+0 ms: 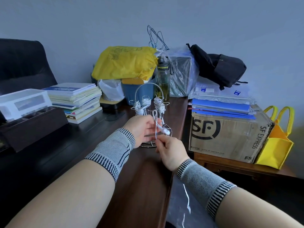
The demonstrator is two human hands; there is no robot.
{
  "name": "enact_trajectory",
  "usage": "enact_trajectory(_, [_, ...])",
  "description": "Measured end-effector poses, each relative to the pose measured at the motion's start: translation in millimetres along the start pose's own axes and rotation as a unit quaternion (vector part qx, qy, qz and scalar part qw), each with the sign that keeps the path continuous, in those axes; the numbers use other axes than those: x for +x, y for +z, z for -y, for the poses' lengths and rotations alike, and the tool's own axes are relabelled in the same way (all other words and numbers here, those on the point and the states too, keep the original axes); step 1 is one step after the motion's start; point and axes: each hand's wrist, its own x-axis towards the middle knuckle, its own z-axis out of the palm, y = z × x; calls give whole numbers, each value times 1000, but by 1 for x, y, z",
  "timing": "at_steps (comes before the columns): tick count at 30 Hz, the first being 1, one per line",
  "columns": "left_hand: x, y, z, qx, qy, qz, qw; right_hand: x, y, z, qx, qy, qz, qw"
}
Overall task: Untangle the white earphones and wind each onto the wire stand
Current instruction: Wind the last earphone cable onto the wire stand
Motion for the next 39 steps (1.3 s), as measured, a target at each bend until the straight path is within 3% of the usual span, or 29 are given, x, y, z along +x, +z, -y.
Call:
enact_trajectory(4, [0,-2,-2,-4,-19,20,1000,6,-1,-3,3,35,-6,999])
enact_trajectory(9, [4,2,3,42,27,-5,999,23,-13,-10,111,113,-67,985])
enact_trajectory(18, [16,1,24,154,155,-156,963,51,-39,13,152,70,-96,981])
enact_trajectory(27, [20,3,33,78,176,-255,947,73,-54,28,139,76,-183,970])
enact_trajectory(35, [29,7,38,47,214,-293,931,77,-54,28,58,114,-122,984])
enact_trajectory(39, [27,8,36,38,220,-275,935,80,-52,27,45,118,-116,985])
